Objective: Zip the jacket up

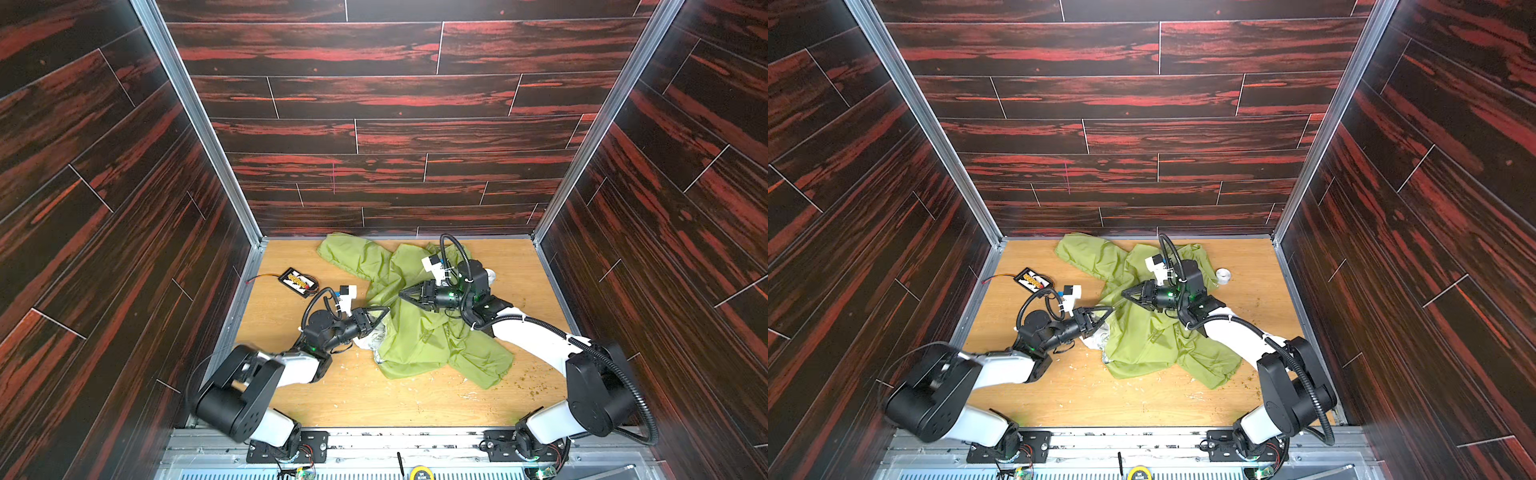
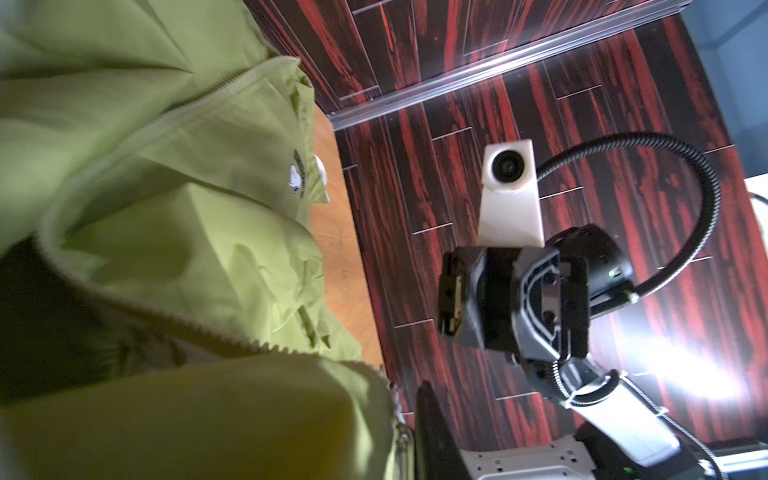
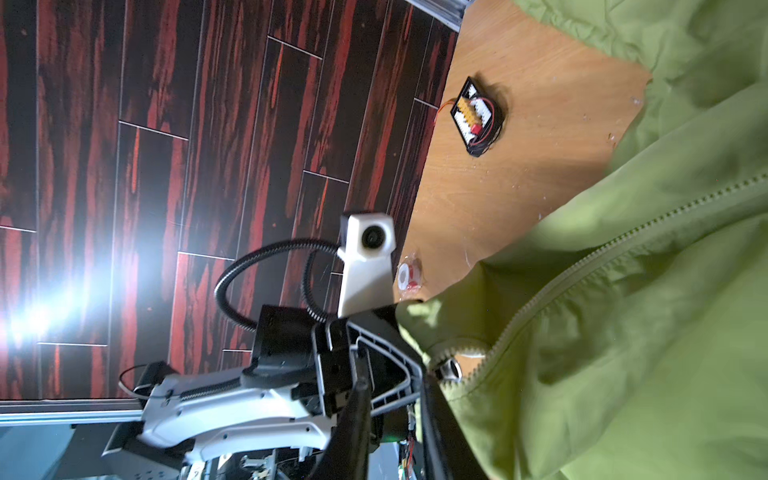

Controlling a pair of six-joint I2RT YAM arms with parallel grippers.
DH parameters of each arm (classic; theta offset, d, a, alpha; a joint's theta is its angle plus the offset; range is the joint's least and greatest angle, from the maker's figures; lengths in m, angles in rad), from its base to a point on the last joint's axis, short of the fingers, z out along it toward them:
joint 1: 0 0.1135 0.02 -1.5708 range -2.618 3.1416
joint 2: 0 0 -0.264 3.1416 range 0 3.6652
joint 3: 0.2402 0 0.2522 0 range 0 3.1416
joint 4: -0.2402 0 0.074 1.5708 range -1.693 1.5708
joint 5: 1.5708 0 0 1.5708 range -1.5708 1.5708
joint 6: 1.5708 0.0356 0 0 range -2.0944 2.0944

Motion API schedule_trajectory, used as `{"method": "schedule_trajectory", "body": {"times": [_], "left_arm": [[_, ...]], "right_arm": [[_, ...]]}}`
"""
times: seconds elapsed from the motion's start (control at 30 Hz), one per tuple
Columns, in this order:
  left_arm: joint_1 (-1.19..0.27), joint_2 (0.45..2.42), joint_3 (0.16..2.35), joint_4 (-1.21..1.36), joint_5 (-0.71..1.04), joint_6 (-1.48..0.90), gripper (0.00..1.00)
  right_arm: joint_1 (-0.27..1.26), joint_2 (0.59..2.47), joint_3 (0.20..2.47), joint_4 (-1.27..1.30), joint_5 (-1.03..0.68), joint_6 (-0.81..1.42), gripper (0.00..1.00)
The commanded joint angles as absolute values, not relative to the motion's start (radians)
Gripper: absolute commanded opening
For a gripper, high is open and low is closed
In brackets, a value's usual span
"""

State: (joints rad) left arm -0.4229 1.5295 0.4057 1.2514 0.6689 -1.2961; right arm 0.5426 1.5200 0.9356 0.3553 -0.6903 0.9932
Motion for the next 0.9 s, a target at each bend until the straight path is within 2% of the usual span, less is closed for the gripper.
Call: {"method": "schedule_trajectory", "body": {"times": [0.0,0.2,0.57,0.87], "left_arm": [[-0.419,1.556,0.462,1.410,0.765,-1.375,0.00],[-0.419,1.506,0.470,1.340,0.772,-1.346,0.00],[-0.419,1.473,0.477,1.303,0.777,-1.346,0.00],[-0.419,1.470,0.478,1.303,0.778,-1.350,0.00]], "right_arm": [[0.540,1.514,0.901,0.411,-0.724,1.032,0.24],[0.538,1.542,0.862,0.496,-0.742,1.075,0.29],[0.537,1.574,0.841,0.613,-0.772,1.140,0.22],[0.546,1.589,0.833,0.632,-0.771,1.149,0.22]]}}
